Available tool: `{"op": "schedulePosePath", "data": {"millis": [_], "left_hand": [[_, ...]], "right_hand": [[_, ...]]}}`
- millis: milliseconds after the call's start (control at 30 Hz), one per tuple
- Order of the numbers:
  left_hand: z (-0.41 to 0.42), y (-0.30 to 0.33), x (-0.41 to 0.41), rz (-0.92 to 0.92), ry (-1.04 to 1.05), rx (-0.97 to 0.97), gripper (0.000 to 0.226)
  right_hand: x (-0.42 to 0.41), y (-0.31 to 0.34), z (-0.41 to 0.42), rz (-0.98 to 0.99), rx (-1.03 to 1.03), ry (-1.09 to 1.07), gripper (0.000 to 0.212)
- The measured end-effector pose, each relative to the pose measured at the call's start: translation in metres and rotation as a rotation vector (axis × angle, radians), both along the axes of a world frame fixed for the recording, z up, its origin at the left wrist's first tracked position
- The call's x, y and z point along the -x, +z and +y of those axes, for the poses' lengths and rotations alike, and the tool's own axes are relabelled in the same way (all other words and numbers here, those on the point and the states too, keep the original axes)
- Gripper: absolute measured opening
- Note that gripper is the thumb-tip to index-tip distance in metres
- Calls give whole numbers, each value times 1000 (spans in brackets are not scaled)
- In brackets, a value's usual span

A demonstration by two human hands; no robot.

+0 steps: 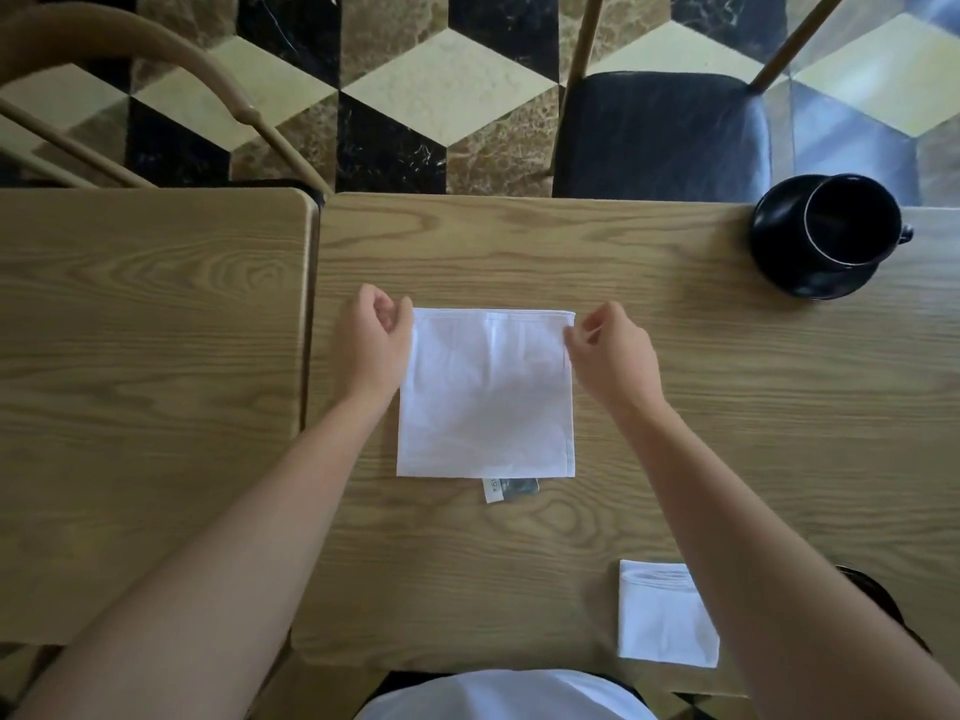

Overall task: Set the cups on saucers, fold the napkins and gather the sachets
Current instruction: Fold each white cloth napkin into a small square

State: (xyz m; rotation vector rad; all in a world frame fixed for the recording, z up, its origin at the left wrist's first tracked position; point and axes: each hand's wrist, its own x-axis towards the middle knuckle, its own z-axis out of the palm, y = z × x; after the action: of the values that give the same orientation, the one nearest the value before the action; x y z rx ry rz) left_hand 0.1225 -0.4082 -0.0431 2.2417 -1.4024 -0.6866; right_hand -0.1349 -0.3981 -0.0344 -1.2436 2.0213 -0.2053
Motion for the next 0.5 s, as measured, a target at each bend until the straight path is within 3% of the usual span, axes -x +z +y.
{"op": "schedulePosePath", "data": {"millis": [67, 133, 267, 367, 500], "left_hand": [[25, 8, 14, 122, -161, 61, 22], [59, 7, 29, 259, -275, -25, 30], [114, -9, 49, 402, -177, -273, 38], [125, -18, 52, 379, -45, -324, 37], [127, -17, 41, 265, -272, -322, 37]], "right_hand": [[-16, 8, 24, -111, 23, 56, 12], [-43, 8, 57, -253, -55, 184, 7], [-81, -6, 108, -432, -164, 241, 13], [-86, -16, 125, -415, -113, 214, 15], [-72, -24, 135, -307, -68, 344, 10]]}}
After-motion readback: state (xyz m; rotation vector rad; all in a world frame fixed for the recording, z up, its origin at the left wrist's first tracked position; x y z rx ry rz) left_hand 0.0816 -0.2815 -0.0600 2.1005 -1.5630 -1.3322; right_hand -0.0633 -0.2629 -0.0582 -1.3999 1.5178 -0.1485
